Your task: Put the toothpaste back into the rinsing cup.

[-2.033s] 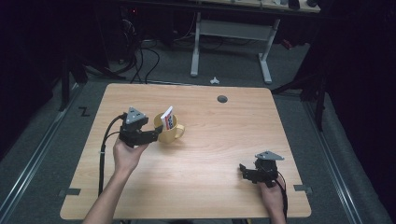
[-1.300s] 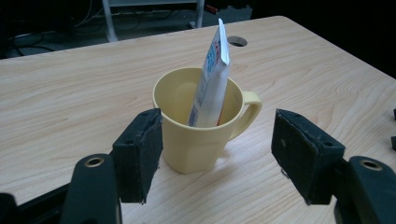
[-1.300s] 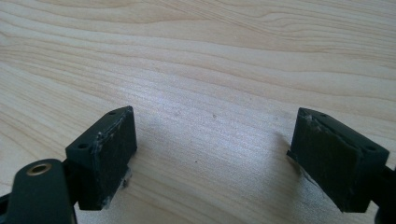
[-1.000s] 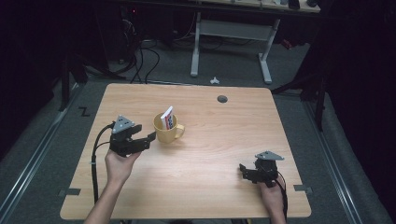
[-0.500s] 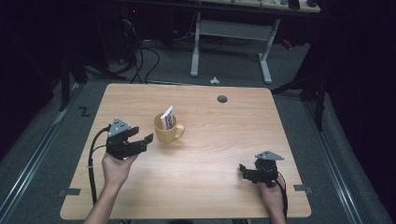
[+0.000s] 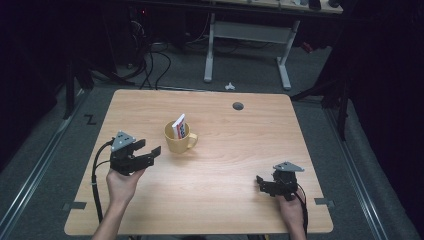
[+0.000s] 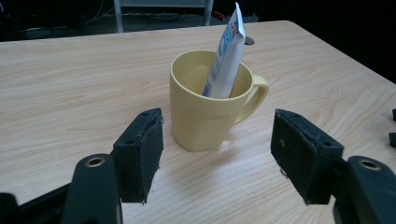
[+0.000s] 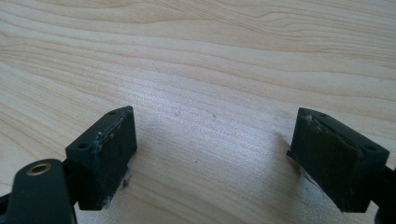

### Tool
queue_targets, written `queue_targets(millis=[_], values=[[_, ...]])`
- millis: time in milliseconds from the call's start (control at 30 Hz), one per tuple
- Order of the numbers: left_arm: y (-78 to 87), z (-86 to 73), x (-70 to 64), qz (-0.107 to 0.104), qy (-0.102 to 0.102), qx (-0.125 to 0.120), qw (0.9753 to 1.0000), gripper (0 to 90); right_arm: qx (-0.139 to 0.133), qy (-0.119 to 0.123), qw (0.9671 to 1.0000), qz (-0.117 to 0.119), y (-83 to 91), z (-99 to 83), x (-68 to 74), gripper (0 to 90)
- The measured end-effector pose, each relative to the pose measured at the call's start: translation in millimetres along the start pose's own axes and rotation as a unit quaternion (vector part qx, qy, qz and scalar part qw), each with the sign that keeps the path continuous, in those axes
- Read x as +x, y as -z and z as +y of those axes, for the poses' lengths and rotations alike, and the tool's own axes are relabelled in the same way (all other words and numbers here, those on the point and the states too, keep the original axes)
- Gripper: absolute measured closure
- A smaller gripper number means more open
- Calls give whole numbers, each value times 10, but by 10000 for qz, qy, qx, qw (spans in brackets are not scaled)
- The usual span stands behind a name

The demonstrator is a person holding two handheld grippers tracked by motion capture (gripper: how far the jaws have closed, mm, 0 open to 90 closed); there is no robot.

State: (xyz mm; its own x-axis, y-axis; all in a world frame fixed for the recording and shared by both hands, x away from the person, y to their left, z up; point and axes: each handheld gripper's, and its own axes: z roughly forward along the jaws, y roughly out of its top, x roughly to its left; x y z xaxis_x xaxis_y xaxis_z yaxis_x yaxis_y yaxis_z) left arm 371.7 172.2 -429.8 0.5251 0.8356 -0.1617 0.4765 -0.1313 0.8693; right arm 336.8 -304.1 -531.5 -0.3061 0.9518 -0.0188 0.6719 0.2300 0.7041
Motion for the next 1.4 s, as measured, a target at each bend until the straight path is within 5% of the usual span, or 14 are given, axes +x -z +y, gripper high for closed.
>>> queue_targets(millis=[1400], values=[[16,-220,57,118,145,145,9997,348,4,-12,10000,-3,0,1,1,143]])
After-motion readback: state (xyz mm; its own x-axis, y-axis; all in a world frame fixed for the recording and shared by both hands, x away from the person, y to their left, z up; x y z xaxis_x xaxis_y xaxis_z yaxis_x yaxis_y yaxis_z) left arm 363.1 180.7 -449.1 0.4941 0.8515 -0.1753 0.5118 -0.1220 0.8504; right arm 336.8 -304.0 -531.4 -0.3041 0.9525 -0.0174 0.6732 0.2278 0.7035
